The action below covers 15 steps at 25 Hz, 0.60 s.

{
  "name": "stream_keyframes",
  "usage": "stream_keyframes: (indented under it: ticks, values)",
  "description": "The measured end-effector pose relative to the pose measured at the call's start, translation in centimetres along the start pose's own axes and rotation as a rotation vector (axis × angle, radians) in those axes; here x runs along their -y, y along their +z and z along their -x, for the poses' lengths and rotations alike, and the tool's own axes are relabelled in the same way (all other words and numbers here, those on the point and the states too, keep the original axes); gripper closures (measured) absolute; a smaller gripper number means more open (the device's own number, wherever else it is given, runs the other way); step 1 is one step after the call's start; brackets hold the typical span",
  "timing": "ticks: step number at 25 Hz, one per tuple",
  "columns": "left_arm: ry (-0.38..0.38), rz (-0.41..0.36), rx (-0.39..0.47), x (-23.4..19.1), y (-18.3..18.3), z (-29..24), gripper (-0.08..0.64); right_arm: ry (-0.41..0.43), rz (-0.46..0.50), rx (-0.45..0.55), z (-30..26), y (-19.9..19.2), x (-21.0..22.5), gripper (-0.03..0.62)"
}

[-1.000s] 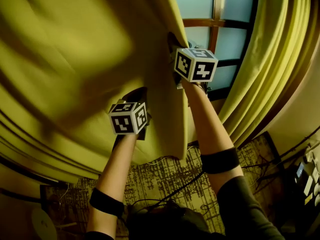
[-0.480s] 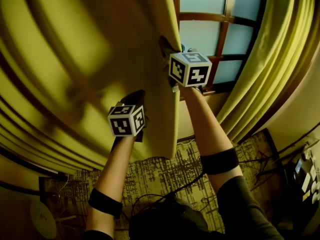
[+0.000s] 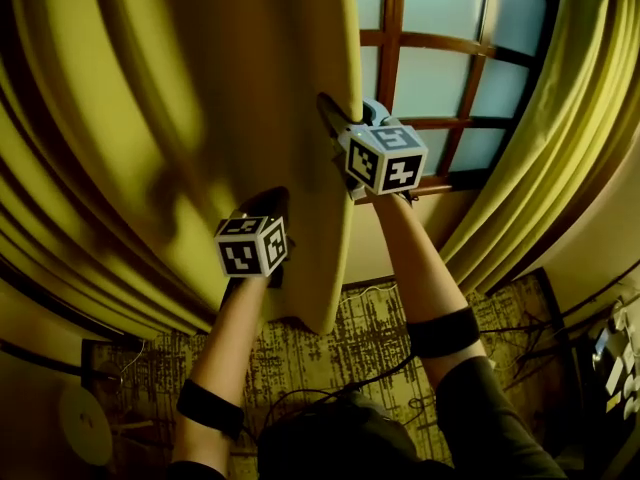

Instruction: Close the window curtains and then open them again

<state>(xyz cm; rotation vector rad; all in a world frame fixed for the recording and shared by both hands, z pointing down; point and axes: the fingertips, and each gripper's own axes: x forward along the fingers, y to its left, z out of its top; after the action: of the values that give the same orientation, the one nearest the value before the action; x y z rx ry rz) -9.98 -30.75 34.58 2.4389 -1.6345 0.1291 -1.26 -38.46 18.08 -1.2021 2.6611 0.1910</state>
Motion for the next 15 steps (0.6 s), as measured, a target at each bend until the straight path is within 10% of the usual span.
stream_keyframes:
  ticks: [9, 15]
  values:
    - [-0.055, 0.014, -0.001, -0.3, -1.1, 3.2, 0.560, 0.067, 0.015, -0.063, 8.0, -4.9, -5.3, 0.377]
    - [-0.078, -0.046, -0.036, 0.6, -5.8, 4.6, 0.560, -0.067, -0.015, -0.238, 15.9, -12.8, -3.9, 0.380]
